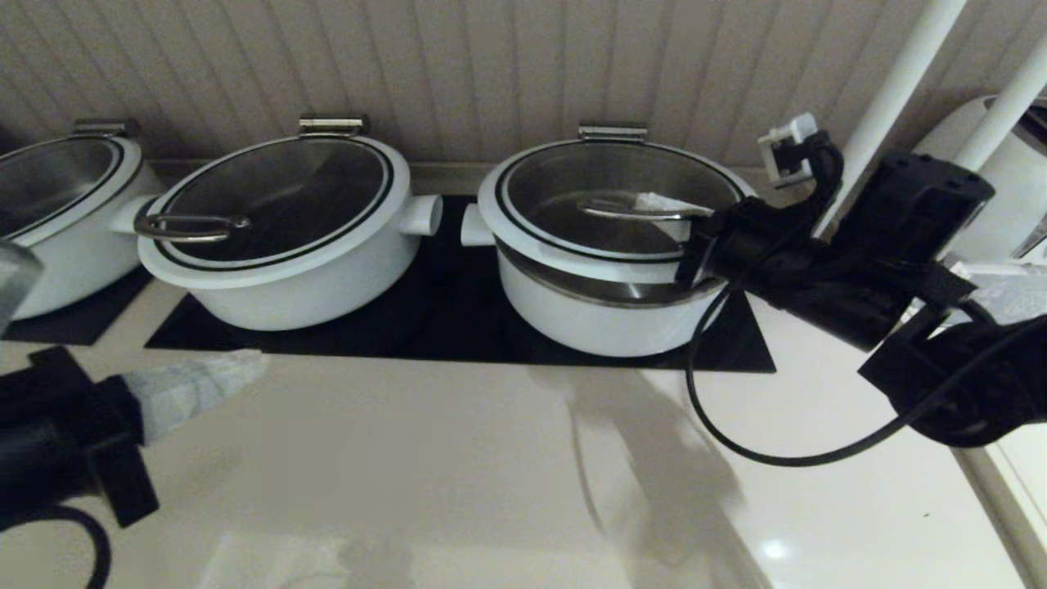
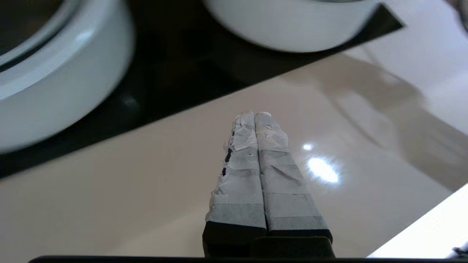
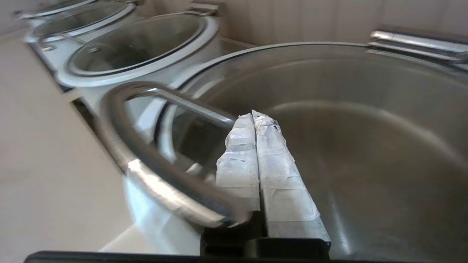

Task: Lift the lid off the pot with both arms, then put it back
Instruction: Hold the pot lid with the left arm

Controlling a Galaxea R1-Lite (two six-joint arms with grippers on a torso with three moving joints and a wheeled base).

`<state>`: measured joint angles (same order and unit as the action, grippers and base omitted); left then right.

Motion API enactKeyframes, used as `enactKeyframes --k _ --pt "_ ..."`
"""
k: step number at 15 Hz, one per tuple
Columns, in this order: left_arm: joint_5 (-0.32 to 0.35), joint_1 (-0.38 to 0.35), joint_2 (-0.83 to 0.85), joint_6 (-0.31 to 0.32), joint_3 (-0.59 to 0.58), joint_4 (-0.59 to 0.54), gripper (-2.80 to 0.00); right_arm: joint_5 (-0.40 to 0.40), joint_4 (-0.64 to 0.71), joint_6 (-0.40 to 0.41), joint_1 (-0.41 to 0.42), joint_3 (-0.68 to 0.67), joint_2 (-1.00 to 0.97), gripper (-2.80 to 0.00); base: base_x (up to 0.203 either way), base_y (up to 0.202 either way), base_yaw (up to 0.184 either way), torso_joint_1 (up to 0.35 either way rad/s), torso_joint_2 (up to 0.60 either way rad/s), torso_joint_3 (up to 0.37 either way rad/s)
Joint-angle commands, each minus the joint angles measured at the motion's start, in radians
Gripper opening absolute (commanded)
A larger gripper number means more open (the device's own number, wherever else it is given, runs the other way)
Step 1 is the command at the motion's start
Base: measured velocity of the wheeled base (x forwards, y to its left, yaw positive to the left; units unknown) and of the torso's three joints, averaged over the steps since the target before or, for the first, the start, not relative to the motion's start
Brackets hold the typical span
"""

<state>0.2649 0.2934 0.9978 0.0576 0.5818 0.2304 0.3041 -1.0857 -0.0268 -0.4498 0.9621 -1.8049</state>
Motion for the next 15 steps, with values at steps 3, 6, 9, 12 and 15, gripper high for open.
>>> enactKeyframes --k 3,6,9,12,15 --pt "-0.002 0.124 0.24 -0.006 0.108 0.041 -2.8 -0.036 -0.002 0.001 0.002 0.03 -0.022 -2.8 0.0 0.0 0.0 0.0 0.0 0.0" --pt "-0.007 0.209 0.329 -0.009 0.167 0.053 -2.8 -0.06 0.0 0.001 0.002 0.058 -0.037 -2.8 0.0 0.0 0.0 0.0 0.0 0.0" --pt "-0.007 0.219 0.377 -0.01 0.17 0.102 -2.8 -0.06 0.003 0.001 0.001 0.086 -0.04 -2.8 0.0 0.0 0.0 0.0 0.0 0.0" --pt "-0.009 0.219 0.413 -0.009 0.185 0.15 -2.8 -0.06 0.003 0.001 0.002 0.092 -0.042 -2.8 0.0 0.0 0.0 0.0 0.0 0.0" --pt "-0.009 0.219 0.415 -0.007 0.174 0.15 -2.8 -0.06 0.003 0.001 0.011 0.093 -0.046 -2.8 0.0 0.0 0.0 0.0 0.0 0.0"
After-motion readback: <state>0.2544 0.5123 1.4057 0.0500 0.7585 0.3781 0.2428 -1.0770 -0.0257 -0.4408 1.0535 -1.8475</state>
